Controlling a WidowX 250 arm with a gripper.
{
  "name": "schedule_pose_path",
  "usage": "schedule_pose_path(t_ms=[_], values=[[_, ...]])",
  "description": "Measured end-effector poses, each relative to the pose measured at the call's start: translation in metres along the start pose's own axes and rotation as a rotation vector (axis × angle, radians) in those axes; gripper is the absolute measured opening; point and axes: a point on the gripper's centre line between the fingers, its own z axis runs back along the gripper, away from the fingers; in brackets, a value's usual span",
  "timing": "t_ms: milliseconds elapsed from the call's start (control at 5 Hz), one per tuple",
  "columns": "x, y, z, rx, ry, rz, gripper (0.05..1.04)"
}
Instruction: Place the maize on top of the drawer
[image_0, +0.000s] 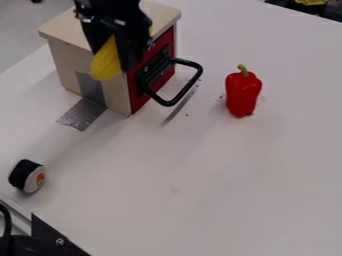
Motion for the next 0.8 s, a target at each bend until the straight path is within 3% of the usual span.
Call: schedule_pose_path(t_ms=[200,600,800], values=[[0.023,0.035,-0.009,0.004,0.026,0.032,0.625],[0.039,0.067,-0.032,-0.002,0.067,0.068,0.625],[0.043,0.072,-0.036,-0.002,0.070,0.074,0.675]])
